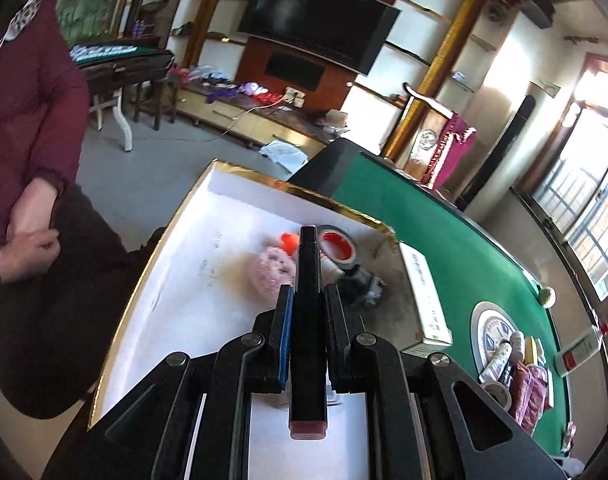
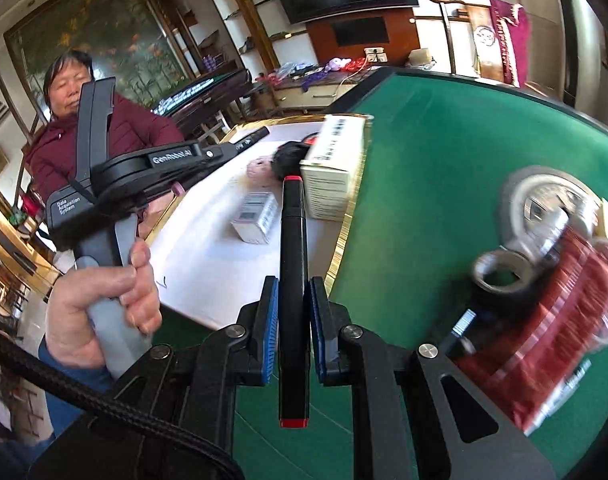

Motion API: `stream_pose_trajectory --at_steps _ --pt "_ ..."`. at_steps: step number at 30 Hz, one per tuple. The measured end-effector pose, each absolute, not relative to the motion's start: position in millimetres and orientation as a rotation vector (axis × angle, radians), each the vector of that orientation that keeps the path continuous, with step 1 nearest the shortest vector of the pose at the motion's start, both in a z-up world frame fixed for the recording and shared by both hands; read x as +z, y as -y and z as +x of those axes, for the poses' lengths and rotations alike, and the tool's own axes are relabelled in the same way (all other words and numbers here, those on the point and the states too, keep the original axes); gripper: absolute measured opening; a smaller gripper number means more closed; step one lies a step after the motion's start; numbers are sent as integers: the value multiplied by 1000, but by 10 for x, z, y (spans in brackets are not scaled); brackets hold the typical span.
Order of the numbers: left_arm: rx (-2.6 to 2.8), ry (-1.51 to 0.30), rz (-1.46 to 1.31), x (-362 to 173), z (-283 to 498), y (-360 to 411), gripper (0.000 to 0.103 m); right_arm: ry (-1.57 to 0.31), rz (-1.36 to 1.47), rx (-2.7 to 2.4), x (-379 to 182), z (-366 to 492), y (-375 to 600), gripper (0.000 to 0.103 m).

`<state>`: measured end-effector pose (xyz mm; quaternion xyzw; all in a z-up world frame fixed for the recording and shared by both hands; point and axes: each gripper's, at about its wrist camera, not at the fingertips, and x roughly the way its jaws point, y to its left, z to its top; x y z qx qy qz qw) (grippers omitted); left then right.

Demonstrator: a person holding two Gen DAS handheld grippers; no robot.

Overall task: Organize objects
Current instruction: 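Lower both markers into the tray and open both grippers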

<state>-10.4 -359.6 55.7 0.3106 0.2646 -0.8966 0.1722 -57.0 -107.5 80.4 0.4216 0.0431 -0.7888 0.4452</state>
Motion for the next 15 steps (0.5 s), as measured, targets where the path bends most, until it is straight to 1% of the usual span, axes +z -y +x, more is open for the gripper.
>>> stream_pose_trajectory --at_steps 6,15 --pt "-2482 -822 937 384 -134 3702 12 -125 1161 -1939 545 -707 1395 13" --pt "-2468 -815 1000 289 -157 3641 12 -132 1188 -1944 347 -759 1515 13"
